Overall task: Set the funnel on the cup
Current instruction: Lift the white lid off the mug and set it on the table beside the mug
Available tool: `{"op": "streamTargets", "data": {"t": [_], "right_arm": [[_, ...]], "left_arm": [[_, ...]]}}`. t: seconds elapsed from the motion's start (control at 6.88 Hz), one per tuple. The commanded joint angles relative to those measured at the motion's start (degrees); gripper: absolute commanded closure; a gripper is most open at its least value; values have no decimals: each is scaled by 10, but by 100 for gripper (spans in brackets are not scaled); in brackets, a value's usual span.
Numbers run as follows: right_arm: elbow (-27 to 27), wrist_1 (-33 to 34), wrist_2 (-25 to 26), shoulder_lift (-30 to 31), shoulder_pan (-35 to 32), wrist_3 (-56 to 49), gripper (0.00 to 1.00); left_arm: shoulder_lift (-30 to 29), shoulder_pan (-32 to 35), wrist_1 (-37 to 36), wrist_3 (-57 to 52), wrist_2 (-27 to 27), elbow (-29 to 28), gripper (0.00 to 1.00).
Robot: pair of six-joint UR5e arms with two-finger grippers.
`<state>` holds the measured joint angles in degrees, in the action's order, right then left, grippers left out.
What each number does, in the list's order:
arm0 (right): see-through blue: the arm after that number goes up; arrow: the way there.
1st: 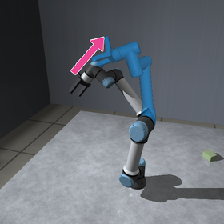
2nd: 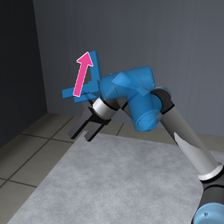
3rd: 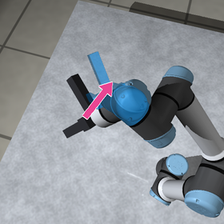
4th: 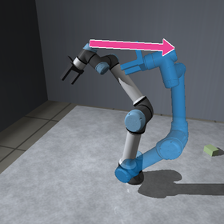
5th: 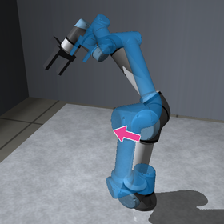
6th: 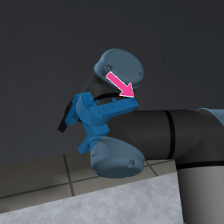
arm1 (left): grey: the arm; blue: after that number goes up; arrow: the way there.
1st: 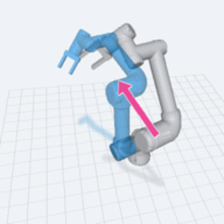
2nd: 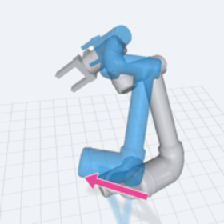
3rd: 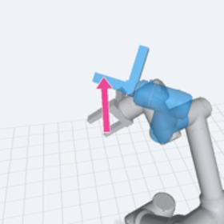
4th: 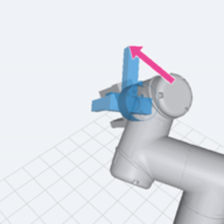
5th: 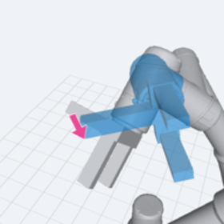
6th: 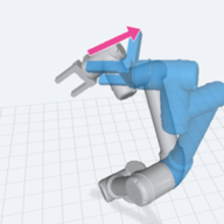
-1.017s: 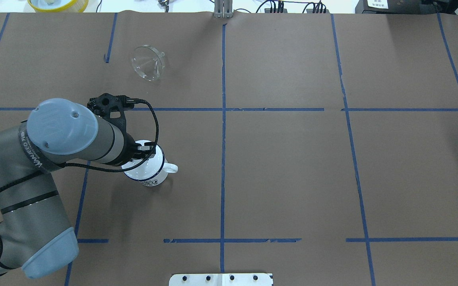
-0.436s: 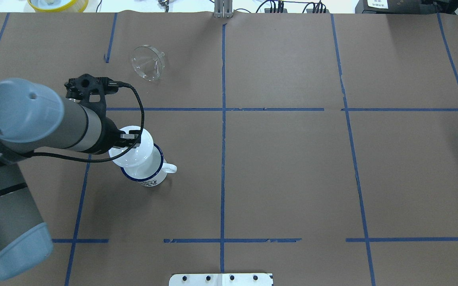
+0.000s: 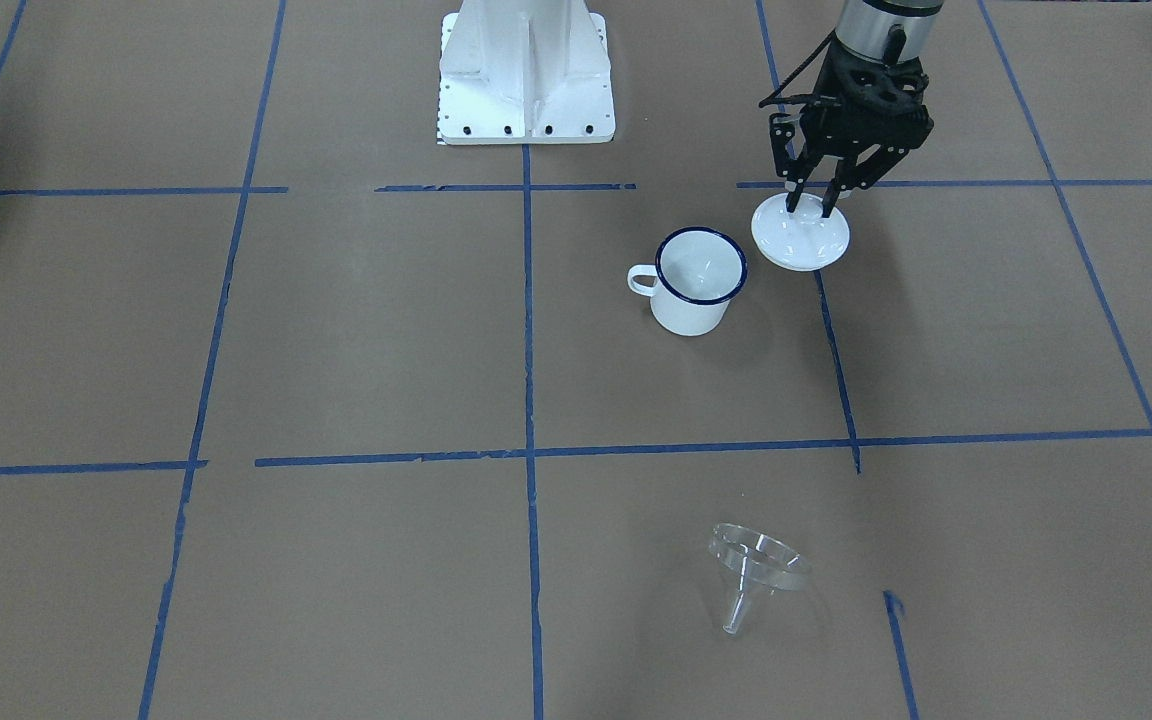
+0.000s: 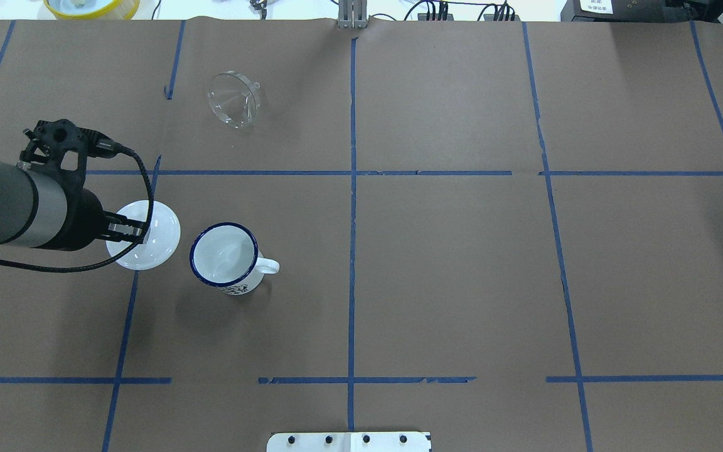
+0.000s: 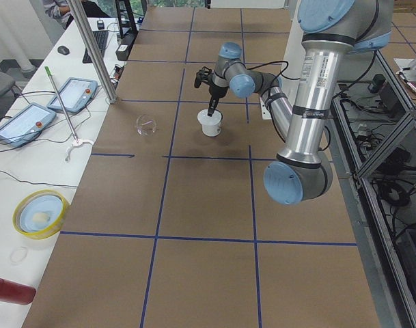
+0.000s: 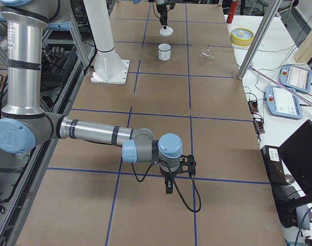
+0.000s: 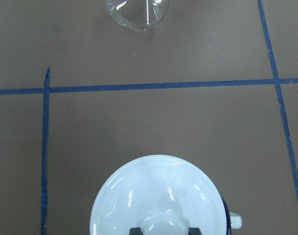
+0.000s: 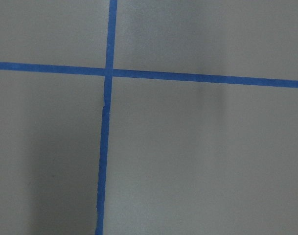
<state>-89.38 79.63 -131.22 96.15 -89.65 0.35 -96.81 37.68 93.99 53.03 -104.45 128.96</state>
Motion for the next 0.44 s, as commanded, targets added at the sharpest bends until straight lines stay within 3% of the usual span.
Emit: {"op": "streamTargets", "data": {"t": [0.0,0.29], "right_arm": [[0,0,0,0,0,0,0],[0,0,0,0,0,0,0]], "left_arm": [[73,-12,205,53,5,-81,100],[73,-52,224,73,30,-123,100]]}}
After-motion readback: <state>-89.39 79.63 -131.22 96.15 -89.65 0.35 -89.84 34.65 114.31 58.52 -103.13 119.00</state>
